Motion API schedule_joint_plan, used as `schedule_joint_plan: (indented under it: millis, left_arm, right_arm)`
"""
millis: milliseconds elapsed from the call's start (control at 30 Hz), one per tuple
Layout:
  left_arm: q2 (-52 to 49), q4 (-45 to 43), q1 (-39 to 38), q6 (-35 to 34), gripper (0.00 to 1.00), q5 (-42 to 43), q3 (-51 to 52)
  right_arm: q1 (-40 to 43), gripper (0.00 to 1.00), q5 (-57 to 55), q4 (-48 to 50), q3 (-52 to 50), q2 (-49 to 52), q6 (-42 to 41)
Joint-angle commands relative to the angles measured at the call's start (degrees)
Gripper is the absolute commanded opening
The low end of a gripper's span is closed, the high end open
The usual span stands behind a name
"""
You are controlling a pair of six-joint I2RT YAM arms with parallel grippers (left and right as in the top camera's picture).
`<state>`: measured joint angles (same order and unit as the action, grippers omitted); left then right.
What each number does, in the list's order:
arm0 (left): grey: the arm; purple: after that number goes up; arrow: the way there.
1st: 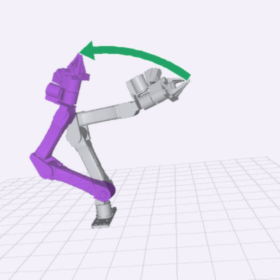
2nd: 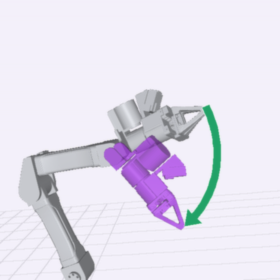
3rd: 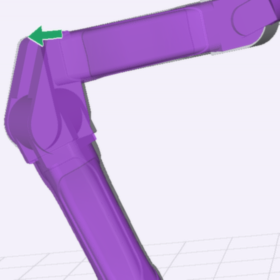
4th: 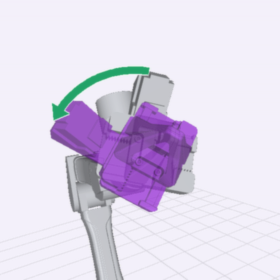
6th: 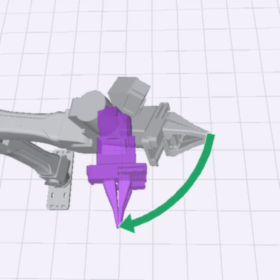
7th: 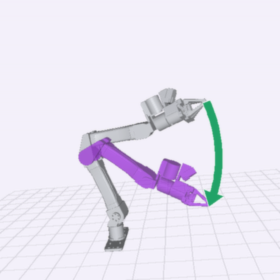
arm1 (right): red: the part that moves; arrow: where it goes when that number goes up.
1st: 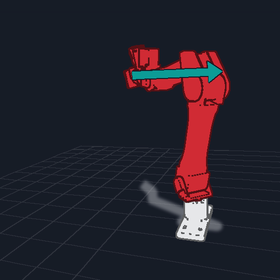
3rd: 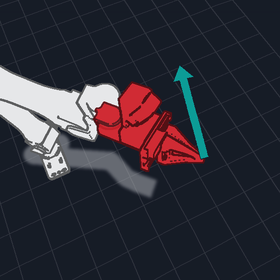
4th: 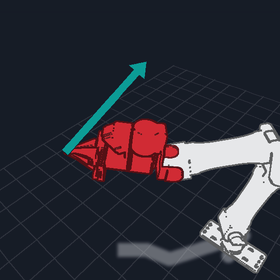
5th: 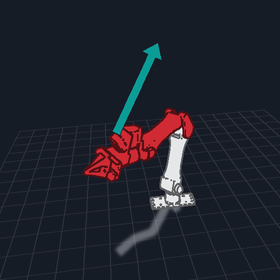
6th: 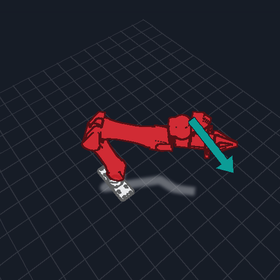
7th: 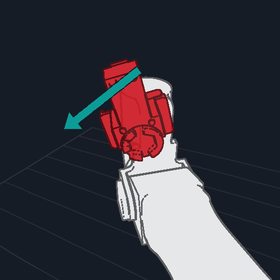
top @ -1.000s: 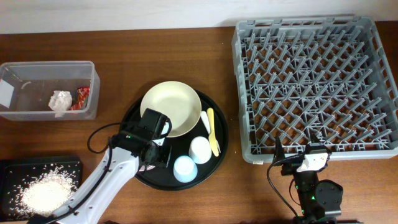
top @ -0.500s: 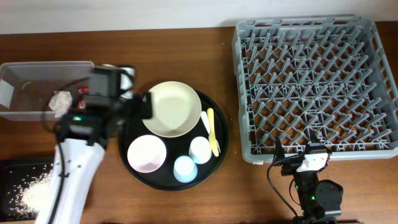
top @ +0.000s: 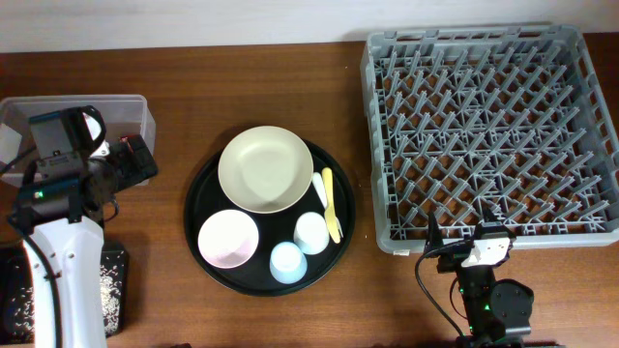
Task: Sort waste into correct bins and load items into the dishwasher rack
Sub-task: 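Reach the right gripper to the beige plate rim and grasp it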
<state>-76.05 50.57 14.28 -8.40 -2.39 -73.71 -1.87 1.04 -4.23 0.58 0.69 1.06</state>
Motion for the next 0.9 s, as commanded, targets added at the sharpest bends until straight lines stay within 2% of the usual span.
schedule_joint_plan:
  millis: [0,267,333,433,500,567,667,800,867]
  left_arm:
    - [0.8,0.1,0.2,0.3,0.99,0.0,-0.6]
    - [0.8,0.1,0.2,0.3,0.99,0.0,-0.6]
    - [0.8,0.1,0.2,0.3,0.99,0.0,-0.6]
    - [0.8,0.1,0.2,0.3,0.99,0.0,-0.6]
    - [0.8,0.1,0.2,0.3,0.99,0.0,-0.6]
    - [0.8,0.1,0.2,0.3,0.99,0.0,-0.6]
    - [0.8,0.1,0.2,0.3,0.99,0.0,-0.6]
    - [0.8,0.1,0.2,0.3,0.99,0.0,-0.6]
    - [0.8,0.1,0.2,0.3,0.99,0.0,-0.6]
  right_arm:
    - [-0.4,0.98,-0.3,-0.3,-0.3,-0.3,-0.5]
    - [-0.4,0.98,-0.3,0.6,-0.3,-0.3,-0.5]
    - [-0.4,0.98,7.0,2.6,-0.1,-0.3,-2.0]
    - [-0.4,0.98,7.5,3.1,7.2,-0.2,-2.0]
    - [-0.4,0.98,7.6,-1.9,19.0,2.2,-2.0]
    - [-0.4,0.98,7.8,-8.0,30.7,8.8,-2.0]
    - [-0.4,0.98,13.8,-22.7,51.8,25.2,-2.1]
    - [-0.4,0.98,22.5,-51.7,87.3,49.5,-2.1]
    - [-0.4,0.98,31.3,-54.0,92.1,53.8,-2.0]
